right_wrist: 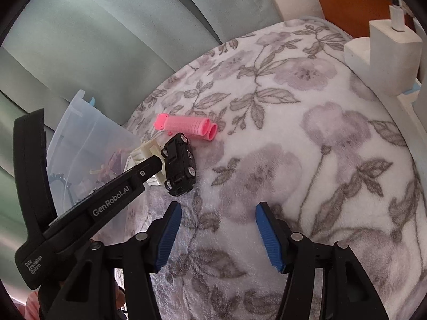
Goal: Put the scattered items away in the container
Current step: 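Close the left tool on the white claw clip while the right tool grasps the black toy car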
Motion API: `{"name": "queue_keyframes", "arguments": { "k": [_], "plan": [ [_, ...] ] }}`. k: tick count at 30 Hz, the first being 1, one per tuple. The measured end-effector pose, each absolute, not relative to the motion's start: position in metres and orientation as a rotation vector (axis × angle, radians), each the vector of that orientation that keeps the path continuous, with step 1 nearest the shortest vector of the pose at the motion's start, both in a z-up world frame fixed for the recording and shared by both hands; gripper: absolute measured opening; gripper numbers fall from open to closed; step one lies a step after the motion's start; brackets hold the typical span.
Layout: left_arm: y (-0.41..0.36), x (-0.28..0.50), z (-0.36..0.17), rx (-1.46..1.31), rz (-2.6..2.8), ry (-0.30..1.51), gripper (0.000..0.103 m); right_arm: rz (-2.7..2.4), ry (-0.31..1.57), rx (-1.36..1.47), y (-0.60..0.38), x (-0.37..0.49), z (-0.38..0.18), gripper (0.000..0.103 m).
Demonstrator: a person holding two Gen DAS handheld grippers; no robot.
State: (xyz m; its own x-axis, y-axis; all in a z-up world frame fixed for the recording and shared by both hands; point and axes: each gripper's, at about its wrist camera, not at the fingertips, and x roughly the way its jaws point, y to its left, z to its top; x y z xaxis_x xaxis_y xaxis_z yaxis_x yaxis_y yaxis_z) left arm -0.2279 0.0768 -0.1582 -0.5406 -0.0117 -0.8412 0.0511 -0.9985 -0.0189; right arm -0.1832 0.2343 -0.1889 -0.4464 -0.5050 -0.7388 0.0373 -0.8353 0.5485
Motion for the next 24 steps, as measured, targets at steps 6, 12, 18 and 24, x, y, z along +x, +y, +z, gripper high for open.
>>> {"name": "queue_keyframes", "arguments": {
  "k": [6,12,18,24],
  "plan": [
    [0.063,-0.229,-0.158,1.508,-2.733,0.155,0.032,-2.288,-0.609,1.399,0.214,-0.194,-0.189,0.062],
    [0.054,-0.235,-0.159,1.524,-2.751,0.232,0.033,-2.257,-0.591,1.367,0.196,-0.204,-0.194,0.062],
    [0.053,-0.241,-0.158,1.527,-2.758,0.234,0.033,-2.263,-0.475,1.325,0.18,-0.215,-0.193,0.06],
    [0.047,-0.246,-0.157,1.527,-2.77,0.253,0.033,-2.305,-0.362,1.285,0.17,-0.225,-0.195,0.048]
  ]
}}
